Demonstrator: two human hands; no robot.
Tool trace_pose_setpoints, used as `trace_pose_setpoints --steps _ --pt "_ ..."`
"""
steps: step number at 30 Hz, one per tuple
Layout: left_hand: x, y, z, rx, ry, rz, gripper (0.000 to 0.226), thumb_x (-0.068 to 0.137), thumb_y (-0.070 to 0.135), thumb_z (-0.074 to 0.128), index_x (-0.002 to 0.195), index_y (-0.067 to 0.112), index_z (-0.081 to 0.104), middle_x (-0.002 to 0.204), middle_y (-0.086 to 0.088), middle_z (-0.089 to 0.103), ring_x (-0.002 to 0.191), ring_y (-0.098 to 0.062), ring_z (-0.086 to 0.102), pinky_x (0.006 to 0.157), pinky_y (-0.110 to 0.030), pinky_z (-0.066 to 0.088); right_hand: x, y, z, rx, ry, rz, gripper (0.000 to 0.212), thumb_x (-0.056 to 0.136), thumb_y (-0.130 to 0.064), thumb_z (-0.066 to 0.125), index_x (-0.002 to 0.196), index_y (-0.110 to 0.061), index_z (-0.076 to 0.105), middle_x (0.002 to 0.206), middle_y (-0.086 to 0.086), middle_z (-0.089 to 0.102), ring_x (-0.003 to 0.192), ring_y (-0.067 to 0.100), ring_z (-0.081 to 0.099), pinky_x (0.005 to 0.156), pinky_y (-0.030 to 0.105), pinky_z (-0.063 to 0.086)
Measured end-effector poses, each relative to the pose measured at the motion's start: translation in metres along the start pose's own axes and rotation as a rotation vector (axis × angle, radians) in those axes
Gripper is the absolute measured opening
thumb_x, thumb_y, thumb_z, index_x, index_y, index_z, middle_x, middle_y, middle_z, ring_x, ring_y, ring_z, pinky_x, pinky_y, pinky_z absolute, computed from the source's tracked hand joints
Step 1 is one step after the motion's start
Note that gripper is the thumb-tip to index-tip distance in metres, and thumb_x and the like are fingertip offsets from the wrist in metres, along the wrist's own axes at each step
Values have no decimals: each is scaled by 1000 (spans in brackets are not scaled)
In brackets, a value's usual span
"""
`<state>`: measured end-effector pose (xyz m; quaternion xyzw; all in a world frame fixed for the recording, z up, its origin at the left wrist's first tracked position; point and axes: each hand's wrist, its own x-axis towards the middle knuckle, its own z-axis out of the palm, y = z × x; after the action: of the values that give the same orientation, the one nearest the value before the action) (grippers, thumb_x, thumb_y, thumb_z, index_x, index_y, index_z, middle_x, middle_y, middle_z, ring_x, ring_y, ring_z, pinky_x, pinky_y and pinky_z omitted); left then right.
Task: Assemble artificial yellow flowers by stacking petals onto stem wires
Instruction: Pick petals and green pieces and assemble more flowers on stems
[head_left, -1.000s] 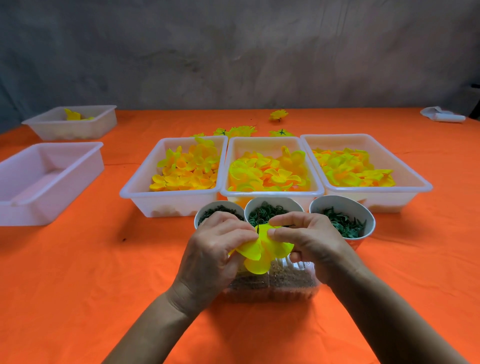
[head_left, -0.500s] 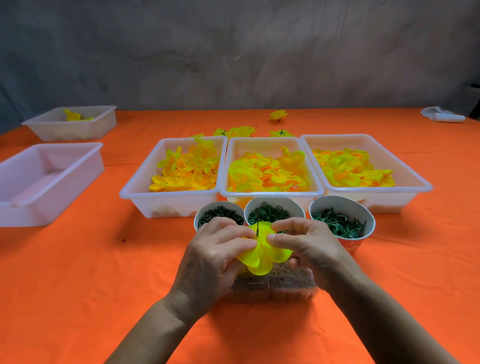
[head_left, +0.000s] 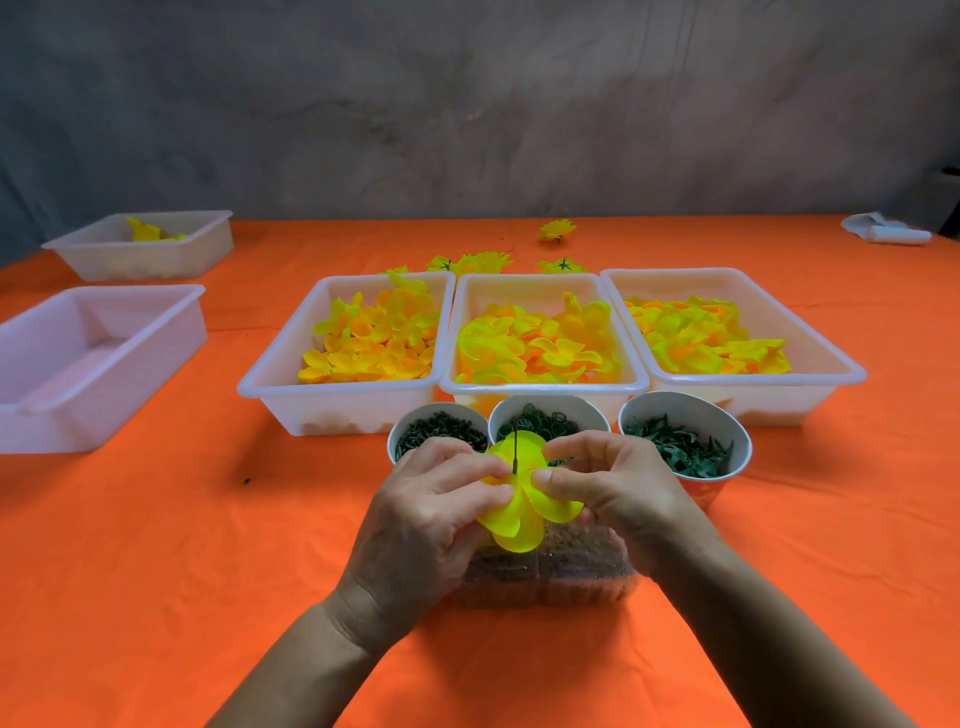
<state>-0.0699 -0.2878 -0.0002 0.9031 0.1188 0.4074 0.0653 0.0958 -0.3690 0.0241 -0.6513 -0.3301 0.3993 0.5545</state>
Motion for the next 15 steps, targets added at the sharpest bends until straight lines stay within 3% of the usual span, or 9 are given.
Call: trace_pose_setpoints --steps 4,10,15 --pt "1 1 -1 17 -9 15 15 79 11 59 83 8 73 101 -2 70 88 -26 58 73 -39 51 -2 0 0 -96 56 -100 19 70 -3 78 83 -14 70 70 2 59 55 7 55 43 13 40" --pt "1 9 -7 1 -75 -44 22 70 23 61 84 9 72 104 1 68 94 -25 58 79 -38 50 -2 3 0 -53 25 -98 11 72 -2 77 76 -11 71 60 -2 59 46 -2 52 41 12 37" --pt "4 12 -5 -108 1 -154 32 88 34 55 75 10 71 94 4 69 89 -20 57 80 -33 46 -3 2 2 -39 13 -101 12 72 -1 76 74 -10 70 57 -3 61 45 -3 54 41 11 38"
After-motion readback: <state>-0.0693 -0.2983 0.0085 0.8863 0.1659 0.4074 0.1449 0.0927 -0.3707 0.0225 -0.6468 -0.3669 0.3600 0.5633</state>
